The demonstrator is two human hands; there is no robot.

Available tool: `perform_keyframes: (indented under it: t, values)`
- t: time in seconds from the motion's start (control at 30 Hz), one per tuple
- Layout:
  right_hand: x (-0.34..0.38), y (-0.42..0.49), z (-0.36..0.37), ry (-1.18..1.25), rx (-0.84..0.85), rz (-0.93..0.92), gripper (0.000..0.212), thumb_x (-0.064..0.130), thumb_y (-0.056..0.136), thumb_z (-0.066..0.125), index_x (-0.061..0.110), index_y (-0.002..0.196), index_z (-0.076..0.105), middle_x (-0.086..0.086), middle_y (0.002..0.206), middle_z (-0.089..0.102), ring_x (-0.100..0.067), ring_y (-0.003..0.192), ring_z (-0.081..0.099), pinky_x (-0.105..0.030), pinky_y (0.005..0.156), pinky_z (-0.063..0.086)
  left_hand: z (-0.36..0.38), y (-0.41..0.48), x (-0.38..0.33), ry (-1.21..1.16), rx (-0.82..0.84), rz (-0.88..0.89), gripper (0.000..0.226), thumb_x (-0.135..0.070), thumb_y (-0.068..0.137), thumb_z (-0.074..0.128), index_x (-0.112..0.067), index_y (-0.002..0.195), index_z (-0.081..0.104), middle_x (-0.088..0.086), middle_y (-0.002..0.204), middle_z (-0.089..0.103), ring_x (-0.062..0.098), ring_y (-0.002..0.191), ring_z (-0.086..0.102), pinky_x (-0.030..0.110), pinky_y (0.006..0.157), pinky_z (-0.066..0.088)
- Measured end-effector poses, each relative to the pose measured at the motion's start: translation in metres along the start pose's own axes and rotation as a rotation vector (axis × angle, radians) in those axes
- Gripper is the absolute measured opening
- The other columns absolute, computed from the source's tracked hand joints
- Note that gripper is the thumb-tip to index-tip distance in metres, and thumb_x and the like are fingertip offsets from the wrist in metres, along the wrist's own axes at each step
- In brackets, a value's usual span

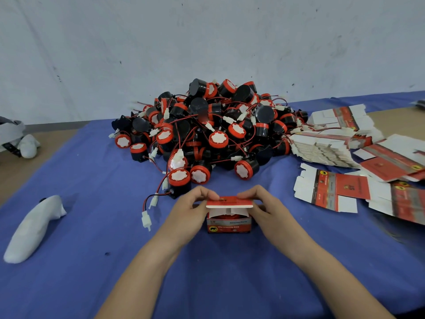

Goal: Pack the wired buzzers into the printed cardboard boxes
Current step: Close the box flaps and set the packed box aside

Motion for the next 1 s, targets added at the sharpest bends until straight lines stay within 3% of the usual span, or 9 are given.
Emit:
perform_keyframes:
  t: [0.1, 0.23, 0.3, 0.37, 0.43, 0.5, 0.6, 0.73, 1.0]
  values:
    - [-0.002, 0.000, 0.000, 0.026, 0.031, -0.013, 0.031, 0.014, 0.108, 0.042, 0.032, 0.095, 0.064, 0.008, 0.090, 0.075, -0.005, 0.082, 0.069, -0.018, 0.072, 0.053, 0.003, 0.000, 0.004, 0.041, -0.052, -0.004, 0.049, 0.007, 0.097, 0.040, -0.023, 0.075, 0.071, -0.005, 0.082, 0.075, 0.007, 0.075, 0.069, 0.014, 0.059, 0.050]
    - [-0.008, -0.001, -0.001, -0.047, 0.042, -0.039, 0.043, 0.010, 0.108, 0.037, 0.038, 0.094, 0.066, 0.009, 0.083, 0.071, -0.009, 0.077, 0.061, -0.017, 0.071, 0.048, 0.008, -0.003, 0.006, 0.153, -0.076, 0.078, 0.048, 0.012, 0.094, 0.033, -0.021, 0.077, 0.064, 0.000, 0.086, 0.069, -0.005, 0.063, 0.060, 0.011, 0.052, 0.044]
    - [-0.009, -0.002, -0.001, -0.062, 0.049, -0.053, 0.047, 0.010, 0.108, 0.036, 0.041, 0.096, 0.068, 0.016, 0.100, 0.070, -0.002, 0.092, 0.063, -0.013, 0.080, 0.048, 0.006, -0.004, 0.005, 0.157, -0.077, 0.094, 0.048, 0.008, 0.097, 0.033, -0.022, 0.077, 0.065, -0.001, 0.084, 0.068, -0.004, 0.060, 0.058, 0.013, 0.052, 0.043]
    - [-0.008, -0.004, -0.003, -0.102, 0.043, -0.093, 0.045, 0.012, 0.109, 0.037, 0.044, 0.100, 0.067, 0.030, 0.129, 0.055, 0.010, 0.116, 0.054, -0.007, 0.088, 0.042, 0.003, -0.006, 0.006, 0.162, -0.075, 0.113, 0.046, 0.001, 0.101, 0.037, -0.026, 0.078, 0.067, -0.007, 0.082, 0.068, -0.002, 0.063, 0.057, 0.014, 0.055, 0.044]
    - [-0.007, -0.007, -0.005, -0.161, 0.056, -0.148, 0.040, 0.014, 0.108, 0.038, 0.044, 0.107, 0.065, 0.038, 0.141, 0.040, 0.010, 0.123, 0.049, -0.009, 0.087, 0.042, 0.003, -0.013, 0.007, 0.190, -0.041, 0.164, 0.039, -0.009, 0.102, 0.045, -0.033, 0.083, 0.069, -0.020, 0.098, 0.067, -0.005, 0.084, 0.060, 0.013, 0.067, 0.047]
    - [-0.007, -0.010, -0.008, -0.155, 0.090, -0.165, 0.032, 0.018, 0.107, 0.043, 0.042, 0.113, 0.065, 0.039, 0.141, 0.043, 0.004, 0.115, 0.056, -0.015, 0.086, 0.045, 0.004, -0.020, 0.010, 0.290, 0.035, 0.255, 0.028, -0.020, 0.101, 0.053, -0.043, 0.096, 0.067, -0.032, 0.126, 0.054, -0.008, 0.116, 0.049, 0.014, 0.088, 0.044]
    - [-0.007, -0.013, -0.010, -0.221, 0.168, -0.183, 0.022, 0.032, 0.103, 0.054, 0.043, 0.122, 0.060, 0.041, 0.138, 0.045, 0.000, 0.110, 0.060, -0.020, 0.093, 0.047, 0.002, -0.027, 0.013, 0.406, 0.133, 0.326, 0.021, -0.047, 0.095, 0.058, -0.054, 0.114, 0.060, -0.038, 0.141, 0.040, -0.008, 0.135, 0.032, 0.020, 0.105, 0.039]
    - [-0.005, -0.015, -0.014, -0.294, 0.201, -0.222, 0.037, 0.054, 0.089, 0.058, 0.046, 0.125, 0.060, 0.045, 0.138, 0.038, 0.011, 0.113, 0.054, -0.012, 0.093, 0.043, -0.004, -0.027, 0.013, 0.347, 0.171, 0.331, 0.042, -0.061, 0.080, 0.059, -0.049, 0.120, 0.063, -0.032, 0.143, 0.041, -0.003, 0.138, 0.036, 0.029, 0.110, 0.042]
    - [-0.015, -0.009, -0.010, -0.422, 0.135, -0.302, 0.031, 0.046, 0.092, 0.065, 0.041, 0.123, 0.062, 0.045, 0.138, 0.037, 0.019, 0.099, 0.053, -0.003, 0.082, 0.038, 0.001, -0.022, 0.016, 0.463, 0.122, 0.417, 0.035, -0.062, 0.085, 0.052, -0.053, 0.119, 0.057, -0.039, 0.141, 0.038, -0.015, 0.128, 0.042, 0.008, 0.097, 0.040]
Point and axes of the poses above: each hand's wrist, its own y-axis towards the middle knuckle, its own z-axis out of the palm, x = y × z, the point moved 1 cm from there along y, towards the middle knuckle
